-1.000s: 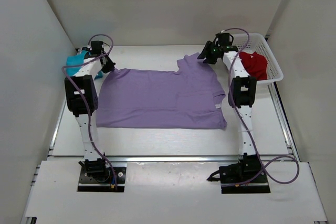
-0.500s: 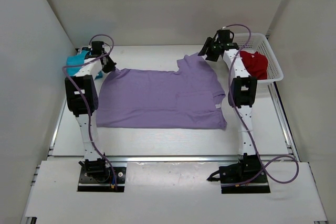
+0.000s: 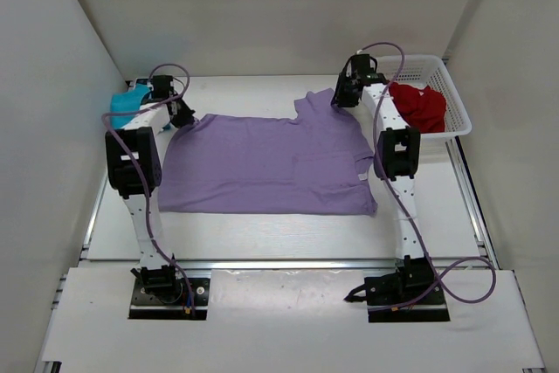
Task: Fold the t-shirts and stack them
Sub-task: Grap the side of the flattened tshirt furthest away from the robot with both arms
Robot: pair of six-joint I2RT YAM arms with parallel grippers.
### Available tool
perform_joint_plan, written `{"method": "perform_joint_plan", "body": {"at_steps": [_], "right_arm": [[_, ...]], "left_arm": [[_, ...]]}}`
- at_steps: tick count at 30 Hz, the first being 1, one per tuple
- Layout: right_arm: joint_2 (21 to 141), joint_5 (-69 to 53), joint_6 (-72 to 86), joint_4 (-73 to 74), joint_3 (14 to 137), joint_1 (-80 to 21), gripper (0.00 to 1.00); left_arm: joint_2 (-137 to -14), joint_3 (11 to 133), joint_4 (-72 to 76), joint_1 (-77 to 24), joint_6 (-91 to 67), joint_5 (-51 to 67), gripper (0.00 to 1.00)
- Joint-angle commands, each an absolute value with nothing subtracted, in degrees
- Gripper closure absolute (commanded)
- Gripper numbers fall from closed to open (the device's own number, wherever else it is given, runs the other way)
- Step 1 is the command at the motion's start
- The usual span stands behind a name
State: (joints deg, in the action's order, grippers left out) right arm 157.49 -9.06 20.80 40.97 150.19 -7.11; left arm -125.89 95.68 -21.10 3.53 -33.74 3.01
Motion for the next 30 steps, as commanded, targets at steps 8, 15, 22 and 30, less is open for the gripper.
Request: {"method": "perform_joint_plan", "body": {"at_steps": [8, 15, 22, 30], "right_arm": [[157.06, -8.53, 18.55, 45.7, 156.34, -9.4, 1.0], [151.62, -6.58, 16.09, 55.16, 158.63, -8.61, 1.0], [144.69, -13.89, 14.24, 64.07, 150.58, -8.61, 1.0], [114.37, -13.36, 13.88, 38.95, 102.15, -7.39, 1.0]], "left_arm": [[-118.48, 94.13, -18.37, 4.49, -33.84, 4.04, 1.0], [-115.5, 89.31, -14.51, 6.41, -36.2, 6.59, 1.0], [-111.8, 85.7, -14.06, 8.69, -36.65, 7.64, 1.0], [-110.48, 82.79, -14.32, 9.76, -35.6, 8.79, 1.0]]}}
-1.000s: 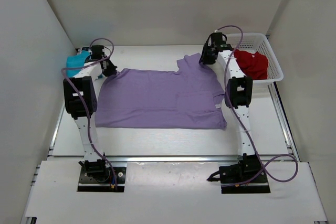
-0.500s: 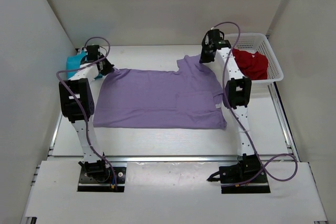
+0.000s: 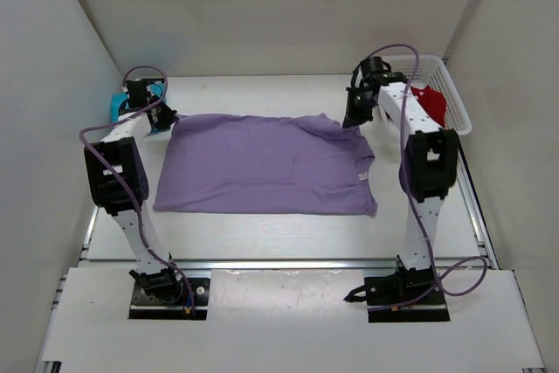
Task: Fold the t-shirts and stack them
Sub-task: Grap the side of the flattened tshirt furthest away from the robot with both arms, then fold the other side of the tshirt into a rectangle
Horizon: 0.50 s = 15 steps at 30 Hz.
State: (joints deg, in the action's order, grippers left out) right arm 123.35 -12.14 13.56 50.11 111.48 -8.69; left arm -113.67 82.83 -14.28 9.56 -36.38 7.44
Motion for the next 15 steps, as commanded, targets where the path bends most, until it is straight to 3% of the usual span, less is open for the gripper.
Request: {"method": "perform_joint_plan", "body": {"at_steps": [1, 15], "right_arm": [[112.78, -12.49, 14.58, 38.85, 99.43, -7.21, 1.0], [87.21, -8.97, 22.85, 22.43, 67.0, -8.26, 1.0]], "left_arm": [[-110.13, 82.44, -14.76, 9.93, -35.16, 8.79, 1.0], [-100.29, 71.73, -12.22, 14.85, -37.09, 12.56, 1.0]]}}
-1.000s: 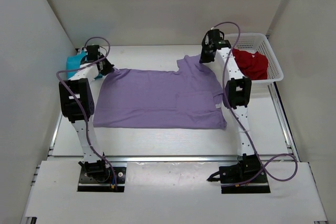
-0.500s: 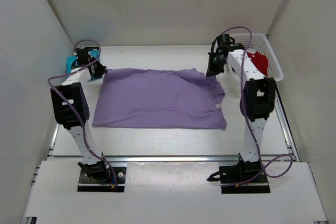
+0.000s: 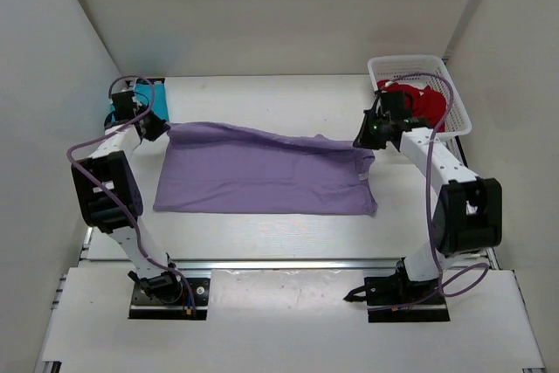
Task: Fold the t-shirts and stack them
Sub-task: Fold the other side of the tshirt into a rectangle
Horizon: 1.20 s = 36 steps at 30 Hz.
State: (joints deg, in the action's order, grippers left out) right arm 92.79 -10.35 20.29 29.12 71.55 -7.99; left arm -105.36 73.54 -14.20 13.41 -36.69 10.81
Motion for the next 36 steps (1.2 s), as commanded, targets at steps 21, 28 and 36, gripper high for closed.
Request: {"method": "perform_joint_plan", "body": {"at_steps": [21, 28, 36], "right_arm": [[58.98, -8.53, 31.55, 10.46, 27.26, -9.66, 0.93], [58.1, -2.11, 30.06, 12.83, 32.42, -12.38, 0.69], [77.32, -2.81, 24.18, 10.62, 48.74, -16.17, 1.0]], "left_arm": [[-89.73, 51.42, -7.92, 22.32, -40.07, 13.97, 0.91], [-85.36, 51.68, -5.28, 23.29, -45.17, 16.09, 0.64], [-79.89, 48.43, -1.15, 9.35, -42.98, 8.97, 0.66]]}}
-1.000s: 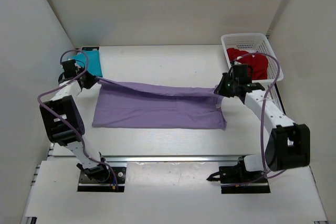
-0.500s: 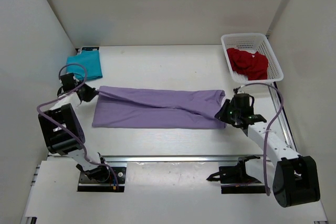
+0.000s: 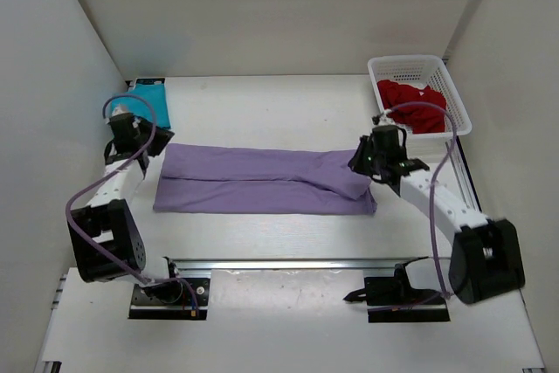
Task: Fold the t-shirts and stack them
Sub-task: Fold the other side of the tshirt into a rectangle
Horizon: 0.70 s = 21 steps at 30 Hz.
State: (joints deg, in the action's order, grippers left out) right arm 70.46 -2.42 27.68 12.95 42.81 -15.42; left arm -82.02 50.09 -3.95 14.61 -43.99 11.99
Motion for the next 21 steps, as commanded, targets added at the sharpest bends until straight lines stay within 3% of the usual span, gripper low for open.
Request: {"method": "perform_joint_plan", "body": {"at_steps": [1, 5, 9, 14, 21], "right_arm": [[81.35, -1.16, 23.91, 10.9, 50.26, -17.22, 0.98], [90.68, -0.17, 22.33, 10.12, 55.63, -19.07, 0.78], [96.84, 2.1, 20.66, 10.81, 59.58, -21.0, 0.68], [100.19, 2.47, 19.6, 11.43, 60.82, -22.23, 0.66], [100.72, 4.4, 18.63, 11.07, 62.75, -24.78, 0.65]], "left_arm": [[-80.15, 47.47, -0.62, 6.62, -43.07, 8.79, 0.67], [-82.78, 43.87, 4.56, -2.51, -44.56, 10.02, 0.69], [-84.72, 42.19, 7.9, -8.78, -45.87, 11.34, 0.72], [-84.9, 40.78, 11.25, -16.77, -46.58, 11.6, 0.72], [-85.34, 36.21, 15.64, -20.13, -47.46, 12.74, 0.72]]}}
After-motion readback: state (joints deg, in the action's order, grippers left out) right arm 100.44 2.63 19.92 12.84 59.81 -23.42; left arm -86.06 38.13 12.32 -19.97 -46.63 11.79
